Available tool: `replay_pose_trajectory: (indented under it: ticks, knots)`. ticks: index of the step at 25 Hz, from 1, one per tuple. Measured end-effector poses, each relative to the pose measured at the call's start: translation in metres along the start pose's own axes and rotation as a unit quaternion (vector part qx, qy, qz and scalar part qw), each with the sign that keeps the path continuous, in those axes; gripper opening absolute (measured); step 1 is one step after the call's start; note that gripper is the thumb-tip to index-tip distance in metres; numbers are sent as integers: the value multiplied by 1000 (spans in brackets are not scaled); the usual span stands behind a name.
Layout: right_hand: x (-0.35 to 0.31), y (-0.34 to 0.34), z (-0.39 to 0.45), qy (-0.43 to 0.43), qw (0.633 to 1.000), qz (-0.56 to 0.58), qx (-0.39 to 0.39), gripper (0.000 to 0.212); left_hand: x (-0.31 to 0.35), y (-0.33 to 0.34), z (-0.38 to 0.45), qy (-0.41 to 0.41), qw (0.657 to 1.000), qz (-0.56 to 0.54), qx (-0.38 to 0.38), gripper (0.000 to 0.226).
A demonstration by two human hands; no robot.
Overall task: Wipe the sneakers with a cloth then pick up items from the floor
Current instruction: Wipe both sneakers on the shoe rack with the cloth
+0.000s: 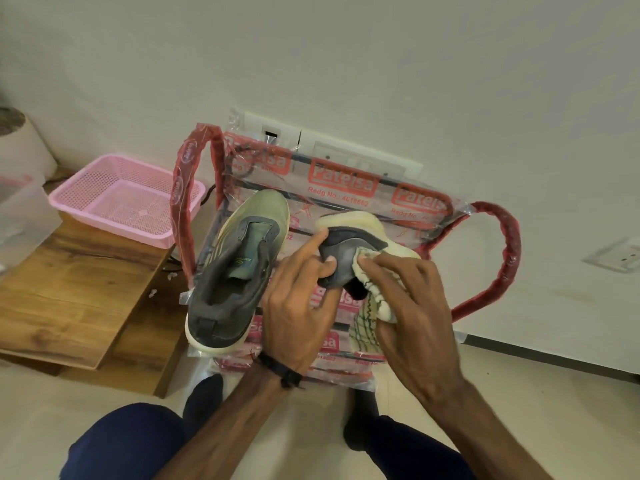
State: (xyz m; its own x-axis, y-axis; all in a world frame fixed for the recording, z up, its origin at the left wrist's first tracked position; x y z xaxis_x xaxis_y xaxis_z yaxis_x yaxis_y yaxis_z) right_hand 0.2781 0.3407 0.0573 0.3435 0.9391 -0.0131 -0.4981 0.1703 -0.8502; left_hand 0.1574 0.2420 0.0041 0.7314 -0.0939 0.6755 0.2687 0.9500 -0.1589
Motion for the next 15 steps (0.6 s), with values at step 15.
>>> replay_pose_trajectory:
  ticks: [15]
  knots:
    - [-13, -10, 31, -5, 1000, -19, 11, 47, 10, 0, 8, -27, 1000, -3, -10, 60]
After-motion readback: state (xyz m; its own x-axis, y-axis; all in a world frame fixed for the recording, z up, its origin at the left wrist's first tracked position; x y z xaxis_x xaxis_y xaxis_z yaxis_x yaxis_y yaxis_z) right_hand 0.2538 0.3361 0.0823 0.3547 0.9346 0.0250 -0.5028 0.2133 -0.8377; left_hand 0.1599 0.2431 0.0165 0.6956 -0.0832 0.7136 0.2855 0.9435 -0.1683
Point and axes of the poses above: each hand's wrist, its own z-axis towards the middle knuckle, its own y-axis out of the palm, x = y × z, the point moved 1 cm from there along z, towards the middle knuckle, and after that the axes turned 7 degrees about -z, right-handed, at the moved point
